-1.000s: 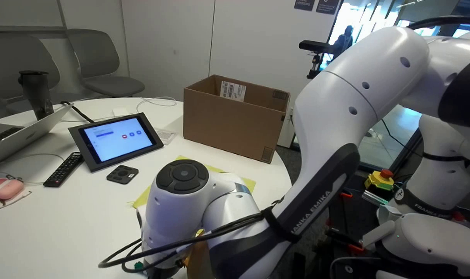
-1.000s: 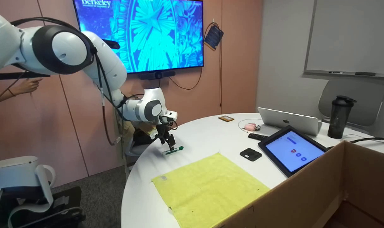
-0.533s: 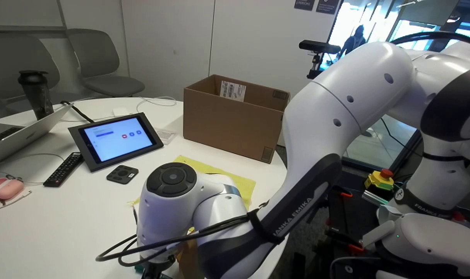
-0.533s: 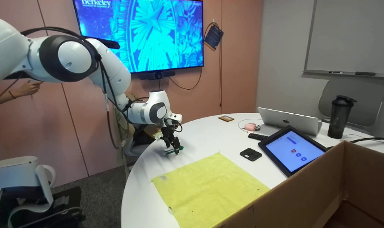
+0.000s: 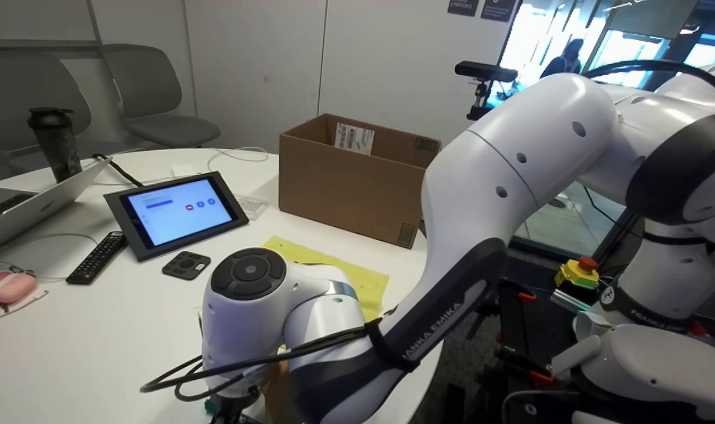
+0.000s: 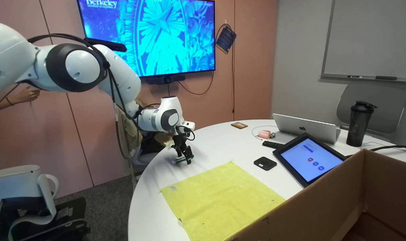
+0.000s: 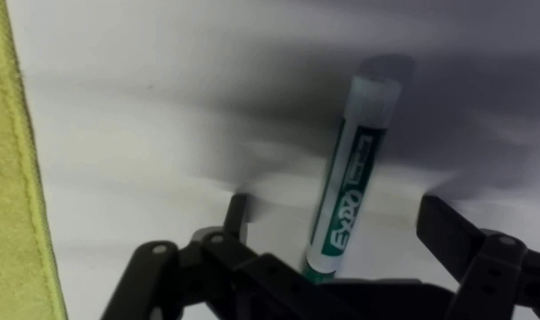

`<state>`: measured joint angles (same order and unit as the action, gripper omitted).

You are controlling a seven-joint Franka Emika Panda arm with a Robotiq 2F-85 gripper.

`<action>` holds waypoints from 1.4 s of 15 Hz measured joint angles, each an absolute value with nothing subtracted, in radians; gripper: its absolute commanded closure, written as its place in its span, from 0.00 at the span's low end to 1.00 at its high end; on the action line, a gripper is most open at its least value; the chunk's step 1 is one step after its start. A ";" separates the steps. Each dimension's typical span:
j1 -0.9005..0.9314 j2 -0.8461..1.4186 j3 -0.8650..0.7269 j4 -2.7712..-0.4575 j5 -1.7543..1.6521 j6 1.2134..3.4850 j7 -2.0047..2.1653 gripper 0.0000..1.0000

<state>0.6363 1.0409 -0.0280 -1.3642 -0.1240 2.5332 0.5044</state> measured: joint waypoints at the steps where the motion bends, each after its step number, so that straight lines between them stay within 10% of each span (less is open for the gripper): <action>1: 0.636 1.042 -0.027 -1.359 -0.120 2.531 0.505 0.41; 8: 0.626 1.038 -0.029 -1.325 -0.108 2.457 0.513 0.95; 21: 0.587 0.939 -0.036 -1.389 -0.101 2.410 0.521 0.93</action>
<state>0.5865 0.9394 -0.0364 -1.3888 -0.1010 2.4104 0.5214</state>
